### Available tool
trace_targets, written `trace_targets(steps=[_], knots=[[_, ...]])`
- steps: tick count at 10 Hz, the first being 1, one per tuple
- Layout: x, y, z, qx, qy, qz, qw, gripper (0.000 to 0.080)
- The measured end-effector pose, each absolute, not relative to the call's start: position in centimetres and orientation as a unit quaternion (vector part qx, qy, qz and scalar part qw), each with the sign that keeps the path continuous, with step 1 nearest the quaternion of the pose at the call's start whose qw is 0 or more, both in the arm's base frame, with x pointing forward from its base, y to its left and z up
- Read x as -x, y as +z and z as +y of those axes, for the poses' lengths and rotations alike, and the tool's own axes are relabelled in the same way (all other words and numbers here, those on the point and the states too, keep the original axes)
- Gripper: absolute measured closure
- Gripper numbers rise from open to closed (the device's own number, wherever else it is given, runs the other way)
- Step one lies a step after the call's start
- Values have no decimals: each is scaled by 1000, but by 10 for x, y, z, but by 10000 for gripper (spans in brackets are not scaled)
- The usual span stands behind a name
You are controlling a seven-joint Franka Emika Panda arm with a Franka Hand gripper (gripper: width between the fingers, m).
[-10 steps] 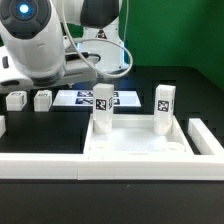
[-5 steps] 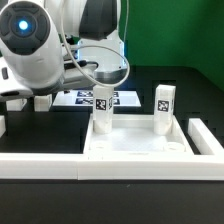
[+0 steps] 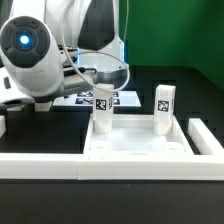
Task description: Assemble square table
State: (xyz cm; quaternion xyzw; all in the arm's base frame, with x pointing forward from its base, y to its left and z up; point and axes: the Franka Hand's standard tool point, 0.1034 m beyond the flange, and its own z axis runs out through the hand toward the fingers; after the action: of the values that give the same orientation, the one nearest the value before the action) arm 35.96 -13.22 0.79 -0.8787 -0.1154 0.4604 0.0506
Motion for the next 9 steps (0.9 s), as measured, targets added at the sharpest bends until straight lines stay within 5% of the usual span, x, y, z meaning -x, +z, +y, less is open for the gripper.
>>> trace_targets(steps=[2, 5, 9], knots=[[-361, 8, -131, 878, 459, -122, 52, 150], [-362, 8, -128, 877, 459, -131, 53, 514], [-363, 8, -125, 875, 459, -141, 55, 511]])
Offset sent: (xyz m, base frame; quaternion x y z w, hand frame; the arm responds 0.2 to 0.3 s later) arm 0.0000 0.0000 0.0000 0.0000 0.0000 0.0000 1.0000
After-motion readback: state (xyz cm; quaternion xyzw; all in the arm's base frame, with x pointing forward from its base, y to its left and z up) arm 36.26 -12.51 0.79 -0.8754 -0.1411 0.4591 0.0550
